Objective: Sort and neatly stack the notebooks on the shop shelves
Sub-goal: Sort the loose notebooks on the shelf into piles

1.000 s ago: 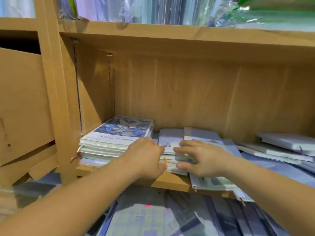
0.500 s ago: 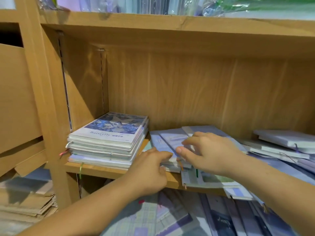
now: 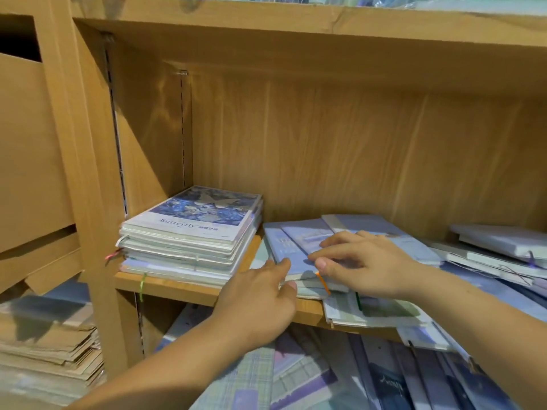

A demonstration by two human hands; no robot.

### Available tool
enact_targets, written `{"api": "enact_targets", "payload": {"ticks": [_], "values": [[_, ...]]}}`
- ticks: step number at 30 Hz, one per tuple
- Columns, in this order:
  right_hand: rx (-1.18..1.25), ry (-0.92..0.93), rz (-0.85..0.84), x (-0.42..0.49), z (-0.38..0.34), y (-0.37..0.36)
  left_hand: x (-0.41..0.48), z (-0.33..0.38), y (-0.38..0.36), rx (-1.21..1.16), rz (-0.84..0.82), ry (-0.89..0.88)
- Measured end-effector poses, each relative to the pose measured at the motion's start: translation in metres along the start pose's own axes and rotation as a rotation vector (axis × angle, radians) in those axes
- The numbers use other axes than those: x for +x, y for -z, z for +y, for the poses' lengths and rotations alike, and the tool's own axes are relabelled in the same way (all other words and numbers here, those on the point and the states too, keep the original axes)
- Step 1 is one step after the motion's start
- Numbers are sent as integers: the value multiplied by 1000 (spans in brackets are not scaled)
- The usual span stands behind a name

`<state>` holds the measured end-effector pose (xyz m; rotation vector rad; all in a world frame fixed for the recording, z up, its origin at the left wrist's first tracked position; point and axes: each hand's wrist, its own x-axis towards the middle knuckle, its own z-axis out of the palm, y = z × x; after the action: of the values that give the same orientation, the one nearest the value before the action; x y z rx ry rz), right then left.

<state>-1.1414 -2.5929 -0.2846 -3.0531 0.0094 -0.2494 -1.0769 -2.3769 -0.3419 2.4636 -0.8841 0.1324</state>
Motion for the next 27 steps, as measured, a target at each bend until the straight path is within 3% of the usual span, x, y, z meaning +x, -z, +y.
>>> {"api": "enact_targets", "payload": {"ticks": [4,9,13,18,21,27], "values": [[-9,14,37,6,4,-7,-8,-19,3,-84,62,-52],[-13,21,-18,3,3,-6,-12,-24,-1,37,71,-180],[341,24,-46,-32,11,11,-18,-20,-5,59,-2,-180],[65,-27,111,-101,48,47,-12,4,7,60,-30,-138],[-78,-108,92,-142,73,58,-13,43,1,132,124,-331],[-186,-238,-32,-217,117,61,-11,142,-48,132,-58,-736]]}}
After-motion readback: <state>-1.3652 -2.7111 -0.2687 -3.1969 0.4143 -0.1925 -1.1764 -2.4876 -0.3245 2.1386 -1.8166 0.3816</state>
